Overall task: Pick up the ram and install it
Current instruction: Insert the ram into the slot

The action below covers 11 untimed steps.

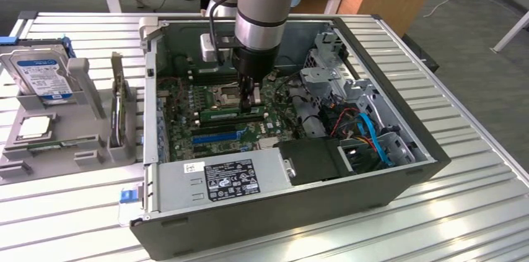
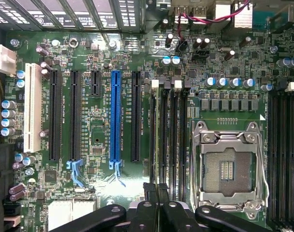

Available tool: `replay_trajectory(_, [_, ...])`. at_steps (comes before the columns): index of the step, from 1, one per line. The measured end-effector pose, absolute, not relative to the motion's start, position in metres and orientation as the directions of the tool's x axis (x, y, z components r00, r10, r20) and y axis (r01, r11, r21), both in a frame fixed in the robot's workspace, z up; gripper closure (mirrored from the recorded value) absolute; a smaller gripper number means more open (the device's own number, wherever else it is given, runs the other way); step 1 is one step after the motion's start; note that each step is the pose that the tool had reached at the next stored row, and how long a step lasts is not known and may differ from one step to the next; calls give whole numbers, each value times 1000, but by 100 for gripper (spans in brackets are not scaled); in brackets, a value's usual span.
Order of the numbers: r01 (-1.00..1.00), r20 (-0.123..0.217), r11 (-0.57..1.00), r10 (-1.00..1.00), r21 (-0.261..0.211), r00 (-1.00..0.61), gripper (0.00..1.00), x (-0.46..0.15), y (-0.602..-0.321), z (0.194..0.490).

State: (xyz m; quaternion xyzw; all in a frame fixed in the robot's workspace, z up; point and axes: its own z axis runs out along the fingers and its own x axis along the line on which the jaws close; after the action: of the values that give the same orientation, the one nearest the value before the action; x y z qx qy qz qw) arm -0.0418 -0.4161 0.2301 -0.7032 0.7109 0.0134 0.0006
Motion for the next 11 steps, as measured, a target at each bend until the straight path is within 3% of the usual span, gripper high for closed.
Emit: replay_trajectory(11, [-1000, -20, 11, -1000, 18, -11, 88, -42, -416, 229])
